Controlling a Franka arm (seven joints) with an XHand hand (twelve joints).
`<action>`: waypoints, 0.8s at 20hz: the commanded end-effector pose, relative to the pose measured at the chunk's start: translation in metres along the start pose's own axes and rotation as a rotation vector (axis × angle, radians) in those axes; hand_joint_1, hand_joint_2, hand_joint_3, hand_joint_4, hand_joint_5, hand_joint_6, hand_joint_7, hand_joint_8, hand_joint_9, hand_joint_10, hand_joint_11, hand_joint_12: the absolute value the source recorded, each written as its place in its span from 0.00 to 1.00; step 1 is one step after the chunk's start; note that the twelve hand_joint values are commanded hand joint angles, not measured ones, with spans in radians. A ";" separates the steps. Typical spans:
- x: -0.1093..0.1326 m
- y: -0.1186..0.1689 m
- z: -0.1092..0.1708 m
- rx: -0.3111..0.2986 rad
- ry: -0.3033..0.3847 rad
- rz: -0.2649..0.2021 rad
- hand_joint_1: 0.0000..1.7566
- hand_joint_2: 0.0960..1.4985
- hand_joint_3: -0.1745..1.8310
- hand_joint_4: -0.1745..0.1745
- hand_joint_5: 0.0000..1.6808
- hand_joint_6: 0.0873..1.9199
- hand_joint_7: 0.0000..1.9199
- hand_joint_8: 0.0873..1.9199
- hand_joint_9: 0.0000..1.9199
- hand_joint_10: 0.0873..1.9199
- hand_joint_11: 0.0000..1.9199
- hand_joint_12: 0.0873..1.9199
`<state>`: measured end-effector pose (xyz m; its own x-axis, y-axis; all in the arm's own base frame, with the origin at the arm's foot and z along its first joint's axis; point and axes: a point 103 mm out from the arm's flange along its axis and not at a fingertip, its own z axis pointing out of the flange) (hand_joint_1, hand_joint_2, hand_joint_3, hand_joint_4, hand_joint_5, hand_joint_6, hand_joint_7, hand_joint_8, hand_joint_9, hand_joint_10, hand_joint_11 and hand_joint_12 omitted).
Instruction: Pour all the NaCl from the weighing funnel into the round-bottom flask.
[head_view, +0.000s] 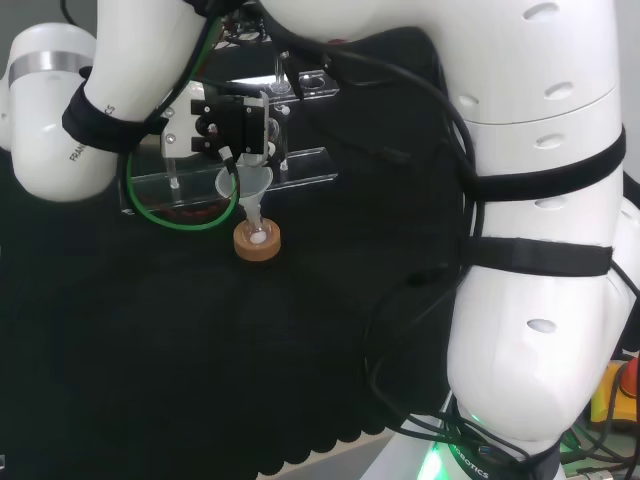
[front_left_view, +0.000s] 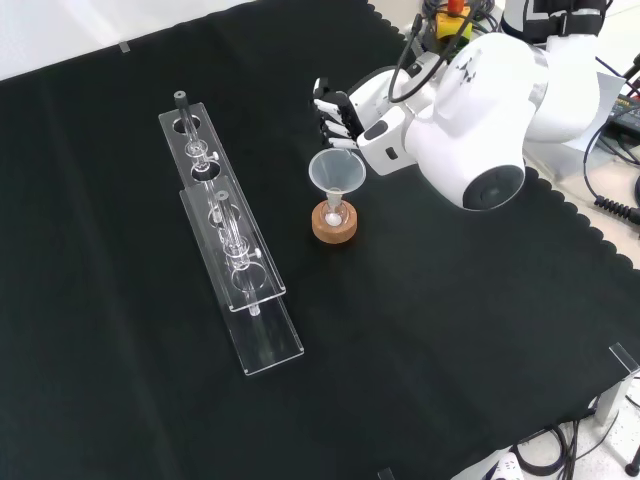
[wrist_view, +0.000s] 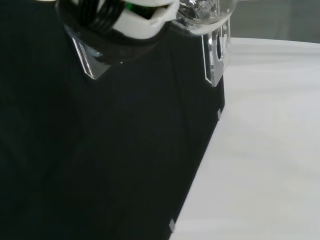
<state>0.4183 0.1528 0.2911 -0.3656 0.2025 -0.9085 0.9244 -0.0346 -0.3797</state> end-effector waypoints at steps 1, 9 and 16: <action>-0.003 0.001 0.010 -0.003 0.100 -0.009 0.72 0.59 0.16 0.69 0.72 0.32 0.70 0.17 0.74 0.00 0.61 0.39; -0.010 0.006 0.032 -0.004 0.222 -0.018 0.72 0.58 0.17 0.70 0.72 0.32 0.70 0.17 0.75 0.00 0.61 0.38; -0.016 0.012 0.055 -0.039 0.353 -0.031 0.72 0.58 0.18 0.70 0.72 0.32 0.70 0.17 0.75 0.00 0.61 0.38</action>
<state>0.4271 0.1127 0.2935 -0.3434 0.4476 -0.8257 0.9223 -0.0053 -0.3864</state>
